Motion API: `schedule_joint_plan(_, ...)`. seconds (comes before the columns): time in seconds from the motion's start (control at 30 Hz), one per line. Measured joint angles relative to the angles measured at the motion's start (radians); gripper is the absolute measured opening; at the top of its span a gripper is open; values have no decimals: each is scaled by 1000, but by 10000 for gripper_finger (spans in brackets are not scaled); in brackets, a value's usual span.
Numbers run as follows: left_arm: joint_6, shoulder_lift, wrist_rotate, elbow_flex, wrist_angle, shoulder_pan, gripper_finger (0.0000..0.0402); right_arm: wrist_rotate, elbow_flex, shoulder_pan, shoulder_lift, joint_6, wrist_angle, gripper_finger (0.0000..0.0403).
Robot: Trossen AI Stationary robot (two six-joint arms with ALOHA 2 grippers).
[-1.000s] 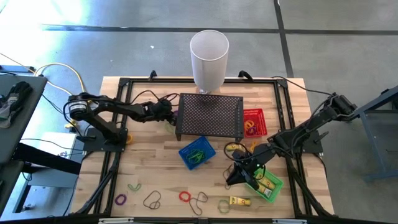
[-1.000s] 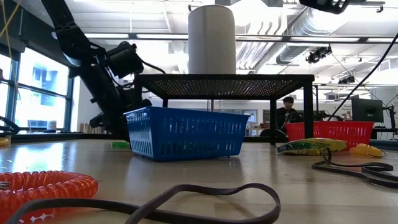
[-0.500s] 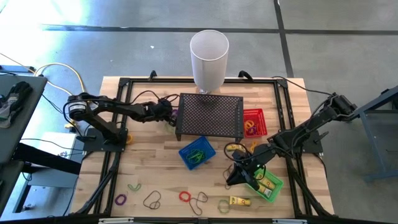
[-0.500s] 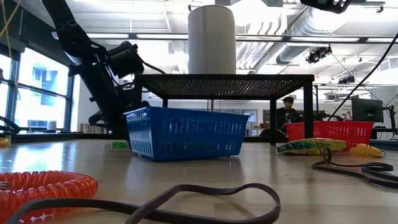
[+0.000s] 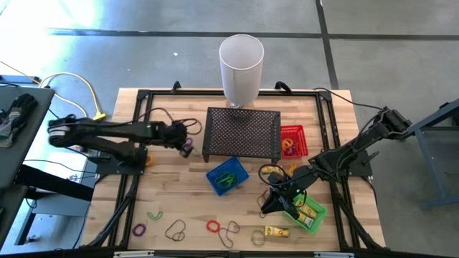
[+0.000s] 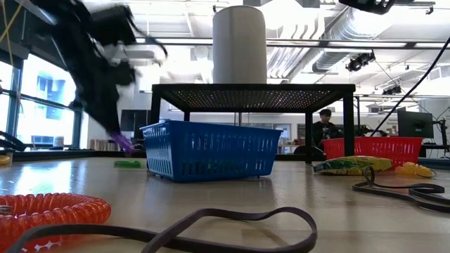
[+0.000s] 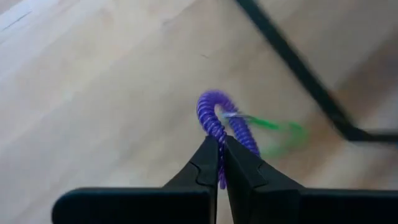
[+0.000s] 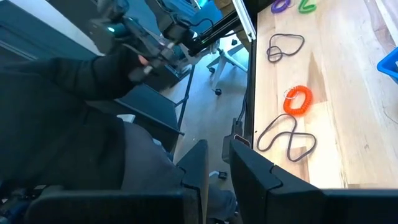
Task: Pick & Place Office Desk Supplies
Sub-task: Put the violet spring keychain into the red bin
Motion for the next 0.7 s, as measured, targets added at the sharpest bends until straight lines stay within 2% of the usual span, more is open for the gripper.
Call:
schedule_joint_plan(0.17, -148, -218, -6, 64, -152, -168, 2, 9, 0, 0, 0, -25, 23, 52)
schedule_joint_plan(0.3, -248, -354, -20, 107, -120, -325, 1, 27, 0, -1, 0, -34, 25, 52)
schedule_joint_plan(0.4, -243, -410, -27, 114, 8, -446, 1, 48, 0, 0, 0, -45, 30, 52)
schedule_joint_plan(0.5, -174, -414, -57, 115, 185, -562, 1, 102, 0, 2, 0, -77, 51, 52)
schedule_joint_plan(0.7, 59, -300, -149, 115, 493, -730, 1, 162, 0, -3, 13, -105, 90, 52)
